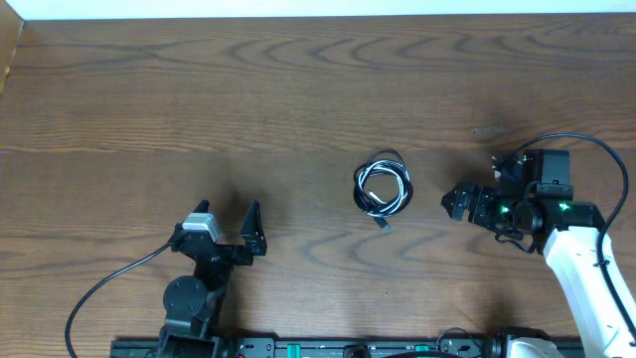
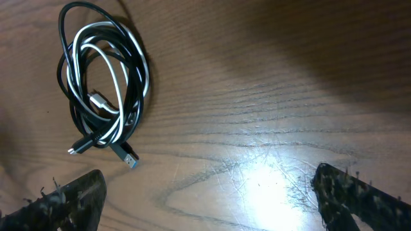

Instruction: Untangle cables

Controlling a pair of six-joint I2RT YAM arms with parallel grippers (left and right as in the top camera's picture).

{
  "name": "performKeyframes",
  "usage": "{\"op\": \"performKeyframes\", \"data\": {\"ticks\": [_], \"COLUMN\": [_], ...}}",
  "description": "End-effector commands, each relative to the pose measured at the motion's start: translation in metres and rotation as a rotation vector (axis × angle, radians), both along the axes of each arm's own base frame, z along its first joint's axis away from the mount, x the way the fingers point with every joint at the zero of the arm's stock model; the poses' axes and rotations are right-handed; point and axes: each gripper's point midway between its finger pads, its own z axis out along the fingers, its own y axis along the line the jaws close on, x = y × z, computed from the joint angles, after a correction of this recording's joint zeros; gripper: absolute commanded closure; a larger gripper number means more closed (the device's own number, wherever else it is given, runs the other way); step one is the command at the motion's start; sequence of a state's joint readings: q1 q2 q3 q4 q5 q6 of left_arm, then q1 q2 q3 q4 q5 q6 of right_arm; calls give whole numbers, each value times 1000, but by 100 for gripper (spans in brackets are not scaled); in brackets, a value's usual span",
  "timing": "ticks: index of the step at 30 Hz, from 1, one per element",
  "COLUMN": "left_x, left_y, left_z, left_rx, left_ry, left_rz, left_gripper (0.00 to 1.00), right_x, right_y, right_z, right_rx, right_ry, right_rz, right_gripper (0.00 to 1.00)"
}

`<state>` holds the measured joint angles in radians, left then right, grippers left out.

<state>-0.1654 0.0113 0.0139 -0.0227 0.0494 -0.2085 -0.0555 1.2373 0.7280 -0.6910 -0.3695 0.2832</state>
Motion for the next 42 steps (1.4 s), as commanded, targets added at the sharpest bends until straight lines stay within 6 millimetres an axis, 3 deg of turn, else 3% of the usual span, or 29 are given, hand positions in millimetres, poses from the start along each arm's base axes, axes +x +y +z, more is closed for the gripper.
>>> {"op": "performKeyframes", "data": {"ticks": [1, 15, 25, 28, 33, 42], "left_x": [-1, -1, 0, -4, -24, -49], "left_y": [4, 4, 3, 2, 7, 21], "left_z": [-16, -16, 13, 38, 97, 188], "left_rx": [17, 19, 31, 23, 44, 113], "left_ry": [55, 53, -38, -82, -125, -36], "left_rz": [18, 19, 14, 6, 13, 62], "left_gripper": [2, 2, 2, 2, 2, 2], "right_x": [4, 4, 4, 4, 4, 4], "right_y": [1, 1, 1, 1, 1, 1], "right_z": [4, 4, 4, 4, 4, 4], "right_rx": [-5, -5, -5, -5, -5, -5], "right_ry": [-15, -15, -15, -15, -15, -15], "right_rz": [14, 14, 14, 14, 14, 14], "right_gripper": [1, 1, 1, 1, 1, 1]}}
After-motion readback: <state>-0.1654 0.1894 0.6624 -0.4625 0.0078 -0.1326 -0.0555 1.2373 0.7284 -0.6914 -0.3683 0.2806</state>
